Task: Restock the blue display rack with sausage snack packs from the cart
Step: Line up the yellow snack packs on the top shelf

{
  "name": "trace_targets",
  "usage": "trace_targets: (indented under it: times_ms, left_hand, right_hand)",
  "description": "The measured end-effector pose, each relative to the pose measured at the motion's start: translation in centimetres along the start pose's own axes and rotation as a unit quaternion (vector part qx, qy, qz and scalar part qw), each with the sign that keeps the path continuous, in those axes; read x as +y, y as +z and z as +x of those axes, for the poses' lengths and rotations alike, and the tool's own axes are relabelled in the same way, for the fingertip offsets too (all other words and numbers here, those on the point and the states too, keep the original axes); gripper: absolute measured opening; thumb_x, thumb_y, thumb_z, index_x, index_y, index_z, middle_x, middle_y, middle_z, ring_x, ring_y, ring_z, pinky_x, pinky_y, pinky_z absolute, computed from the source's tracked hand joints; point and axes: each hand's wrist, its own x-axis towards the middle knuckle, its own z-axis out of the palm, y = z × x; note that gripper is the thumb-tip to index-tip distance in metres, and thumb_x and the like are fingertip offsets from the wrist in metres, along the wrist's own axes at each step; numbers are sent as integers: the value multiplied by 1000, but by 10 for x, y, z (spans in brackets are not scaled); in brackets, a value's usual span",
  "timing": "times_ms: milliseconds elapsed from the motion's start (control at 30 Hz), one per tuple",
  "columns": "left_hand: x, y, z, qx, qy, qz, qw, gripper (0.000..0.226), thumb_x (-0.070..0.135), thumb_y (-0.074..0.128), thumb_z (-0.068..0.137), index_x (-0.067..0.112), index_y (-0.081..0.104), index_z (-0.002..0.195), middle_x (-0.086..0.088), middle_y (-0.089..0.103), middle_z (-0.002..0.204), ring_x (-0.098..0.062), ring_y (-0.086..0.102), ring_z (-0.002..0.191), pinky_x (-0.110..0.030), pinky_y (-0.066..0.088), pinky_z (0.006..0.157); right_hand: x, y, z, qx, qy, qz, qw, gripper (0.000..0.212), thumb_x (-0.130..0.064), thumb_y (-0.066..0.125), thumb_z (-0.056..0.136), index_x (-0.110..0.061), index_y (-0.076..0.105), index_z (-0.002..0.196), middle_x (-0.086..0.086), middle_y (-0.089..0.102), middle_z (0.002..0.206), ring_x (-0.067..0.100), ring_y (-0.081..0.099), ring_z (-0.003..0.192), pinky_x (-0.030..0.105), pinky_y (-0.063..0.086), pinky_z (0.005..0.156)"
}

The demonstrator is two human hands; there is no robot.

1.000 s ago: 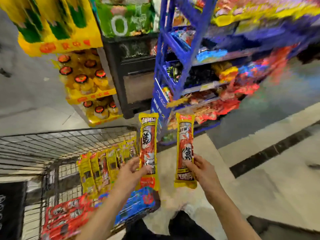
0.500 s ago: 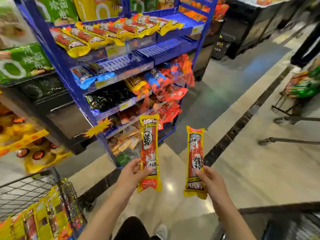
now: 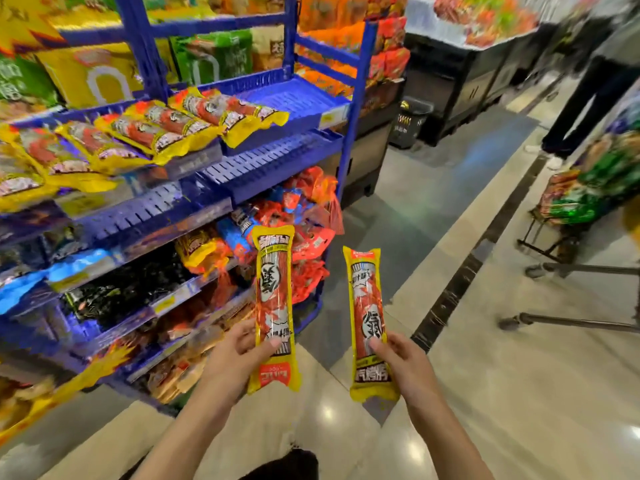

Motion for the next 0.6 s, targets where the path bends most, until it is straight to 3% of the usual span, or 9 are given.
trace_targets:
  times_ms: [100, 233, 367, 533, 600]
  left_hand:
    - [22, 26, 40, -10, 18, 1, 1000, 42, 18, 71, 74, 12, 58, 114, -9, 72, 104, -22, 71, 86, -25, 54, 60]
    - [48, 58, 84, 5, 49, 18, 999, 38, 11, 70, 76, 9, 58, 112, -7, 72, 103, -18, 69, 90, -22, 54, 65]
    - [64, 79, 117, 46, 64, 19, 997, 27, 0, 65, 81, 11, 60, 105, -4, 73, 96, -10, 69, 81, -17, 51, 61]
    - [78, 95, 155, 138, 72, 15, 988, 30, 1, 68, 79, 9, 61, 106, -2, 73, 97, -13, 67, 92, -12, 50, 64]
    - [81, 107, 164, 165, 65, 6, 984, 30, 2, 68, 79, 9, 61, 108, -5, 72, 101, -17, 66, 95, -12, 50, 64]
  right_hand:
    - [-30, -9, 43, -5, -17, -5, 1000, 11, -15, 64, 88, -14, 68, 97, 3, 75, 84, 12, 70, 70, 20, 53, 58]
    - [-60, -18, 98, -30, -32, -2, 999, 18, -16, 62, 88, -12, 67, 105, 7, 74, 91, 24, 71, 83, 40, 57, 76]
    - [-86, -24, 151, -73, -46, 17, 996, 13, -13, 62, 89, -16, 68, 100, 0, 75, 87, 12, 70, 74, 21, 54, 60]
    - [-135, -23, 231, -164, -70, 6, 984, 20, -25, 67, 74, -18, 72, 92, 4, 74, 88, 16, 67, 77, 37, 54, 74]
    - [-158, -24, 259, -206, -78, 5, 975, 16, -21, 71, 76, -19, 73, 91, 3, 75, 90, 17, 68, 78, 34, 56, 73]
